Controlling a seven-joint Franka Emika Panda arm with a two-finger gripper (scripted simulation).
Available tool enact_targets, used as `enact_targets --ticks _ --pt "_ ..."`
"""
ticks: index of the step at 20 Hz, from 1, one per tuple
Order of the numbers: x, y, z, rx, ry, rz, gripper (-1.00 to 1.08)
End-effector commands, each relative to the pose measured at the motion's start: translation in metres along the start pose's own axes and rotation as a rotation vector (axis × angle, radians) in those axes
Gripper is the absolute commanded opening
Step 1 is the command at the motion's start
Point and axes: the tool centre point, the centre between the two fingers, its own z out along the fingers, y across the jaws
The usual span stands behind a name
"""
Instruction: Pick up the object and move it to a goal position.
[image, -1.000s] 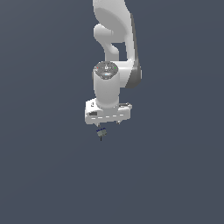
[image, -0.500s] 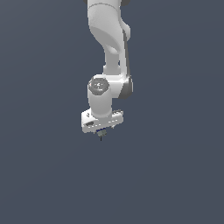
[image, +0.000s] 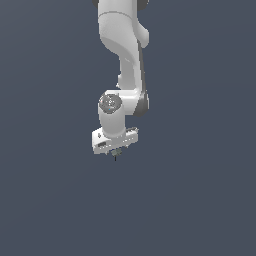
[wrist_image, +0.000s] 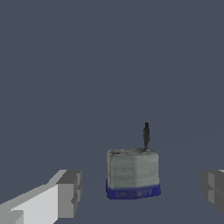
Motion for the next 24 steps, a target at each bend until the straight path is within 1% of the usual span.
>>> enact_targets --ticks 1,5,12,17,18,24 --pt "0.000 0.000 0.001 0.000 0.000 0.000 1.00" --pt "0.000 0.000 0.012 0.000 0.001 -0.001 1.00" --pt "-0.001 -0.001 0.044 0.000 0.001 -0.004 1.00" --pt "0.000 0.000 0.051 0.000 0.001 -0.004 1.00" --pt "0.000 0.000 0.051 0.000 0.001 -0.004 -1.00" --pt "0.000 0.000 0.051 0.000 0.001 -0.004 -1.00"
